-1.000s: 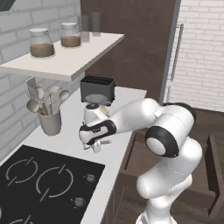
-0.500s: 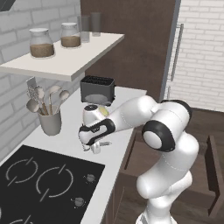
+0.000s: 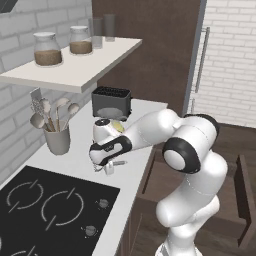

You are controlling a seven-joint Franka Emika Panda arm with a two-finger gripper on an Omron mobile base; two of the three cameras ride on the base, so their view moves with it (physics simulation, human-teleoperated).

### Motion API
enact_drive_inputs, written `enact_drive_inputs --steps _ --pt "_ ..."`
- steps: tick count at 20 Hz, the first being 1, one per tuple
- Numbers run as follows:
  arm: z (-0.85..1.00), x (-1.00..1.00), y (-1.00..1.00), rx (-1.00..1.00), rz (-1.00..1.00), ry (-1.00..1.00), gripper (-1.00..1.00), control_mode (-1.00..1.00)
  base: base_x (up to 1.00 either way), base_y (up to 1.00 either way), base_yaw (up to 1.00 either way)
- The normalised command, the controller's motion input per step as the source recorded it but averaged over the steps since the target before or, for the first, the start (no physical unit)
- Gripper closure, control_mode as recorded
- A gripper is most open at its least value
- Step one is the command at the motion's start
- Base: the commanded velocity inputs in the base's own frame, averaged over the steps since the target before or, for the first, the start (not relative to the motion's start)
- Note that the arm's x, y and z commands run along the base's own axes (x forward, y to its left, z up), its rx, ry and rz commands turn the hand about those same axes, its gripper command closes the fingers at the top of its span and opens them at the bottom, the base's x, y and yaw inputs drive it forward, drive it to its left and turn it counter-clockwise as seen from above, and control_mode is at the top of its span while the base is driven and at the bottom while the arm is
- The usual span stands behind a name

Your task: Pick the peeler from the drawer and place it on the counter.

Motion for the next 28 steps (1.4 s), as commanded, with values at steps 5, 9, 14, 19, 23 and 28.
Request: enact_drive_inputs --steps 5,9,14,19,23,28 --pt "0.18 -0.01 -0.03 0.0 0.0 -0.06 -1.0 -1.0 0.0 0.0 0.0" --pt "0.33 0.0 -0.13 0.02 0.0 -0.19 -1.0 -1.0 0.0 0.0 0.0" --pt "0.63 0.0 -0.29 0.11 0.0 -0.12 -1.0 -1.0 0.0 0.0 0.0" --pt "0.32 0.0 -0.04 0.07 0.0 -0.04 -1.0 -1.0 0.0 0.0 0.0" --pt "-0.85 0.31 0.31 0.0 0.17 0.05 -1.0 -1.0 0.0 0.0 0.0" --pt "-0.18 0.41 0.08 0.09 0.3 0.03 -1.0 -1.0 0.0 0.0 0.0"
